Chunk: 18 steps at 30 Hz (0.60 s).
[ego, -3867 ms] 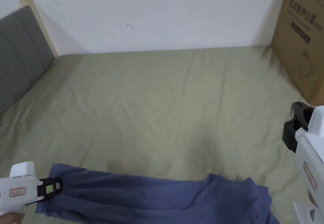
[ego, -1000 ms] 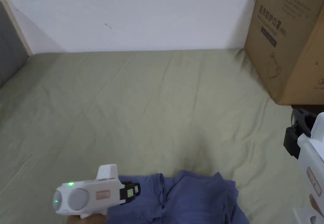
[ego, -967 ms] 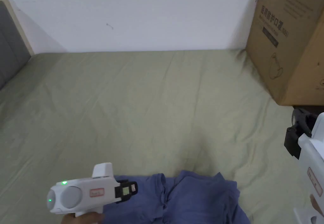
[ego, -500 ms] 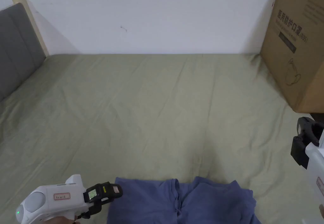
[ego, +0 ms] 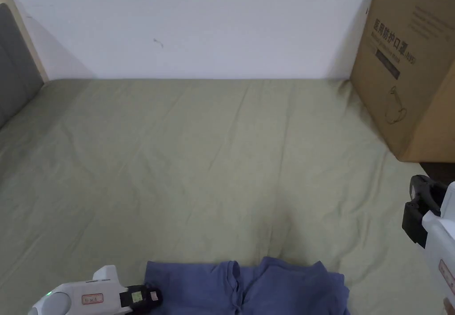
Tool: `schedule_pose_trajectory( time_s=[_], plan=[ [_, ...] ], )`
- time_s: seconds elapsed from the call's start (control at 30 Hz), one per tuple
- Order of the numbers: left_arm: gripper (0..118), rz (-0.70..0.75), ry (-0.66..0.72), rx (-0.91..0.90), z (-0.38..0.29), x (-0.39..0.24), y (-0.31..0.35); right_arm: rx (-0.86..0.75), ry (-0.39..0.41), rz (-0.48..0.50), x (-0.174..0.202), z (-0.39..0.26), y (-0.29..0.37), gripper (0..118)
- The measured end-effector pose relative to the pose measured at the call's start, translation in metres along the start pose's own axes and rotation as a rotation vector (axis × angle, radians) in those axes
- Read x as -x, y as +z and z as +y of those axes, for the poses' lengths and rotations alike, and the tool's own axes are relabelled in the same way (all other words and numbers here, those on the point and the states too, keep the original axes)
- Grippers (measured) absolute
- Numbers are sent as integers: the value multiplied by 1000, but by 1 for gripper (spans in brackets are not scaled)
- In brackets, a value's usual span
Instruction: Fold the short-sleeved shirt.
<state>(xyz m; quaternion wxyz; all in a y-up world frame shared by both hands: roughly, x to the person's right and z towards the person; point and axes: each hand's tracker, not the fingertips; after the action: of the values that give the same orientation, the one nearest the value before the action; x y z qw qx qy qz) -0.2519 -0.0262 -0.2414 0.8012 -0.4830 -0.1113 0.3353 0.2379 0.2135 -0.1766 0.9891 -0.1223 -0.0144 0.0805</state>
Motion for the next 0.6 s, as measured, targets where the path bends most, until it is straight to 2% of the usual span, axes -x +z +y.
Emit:
schedule_pose_trajectory(
  time_s=[0.07,0.23,0.3,0.5,0.6],
  plan=[
    [10,40,-94,-19,-3,-14,7,-4,0,0,-1,0,-1,0],
    [7,103,-179,-50,17,-15,30,-17,2,8,-1,3,1,0],
    [7,109,-182,-57,24,-13,43,-25,-1,10,-2,5,2,0],
    [7,245,-209,-123,40,-5,106,-50,-13,29,-3,10,8,0],
    [7,295,-269,-150,47,-13,131,-59,-9,36,-3,11,10,0]
  ],
)
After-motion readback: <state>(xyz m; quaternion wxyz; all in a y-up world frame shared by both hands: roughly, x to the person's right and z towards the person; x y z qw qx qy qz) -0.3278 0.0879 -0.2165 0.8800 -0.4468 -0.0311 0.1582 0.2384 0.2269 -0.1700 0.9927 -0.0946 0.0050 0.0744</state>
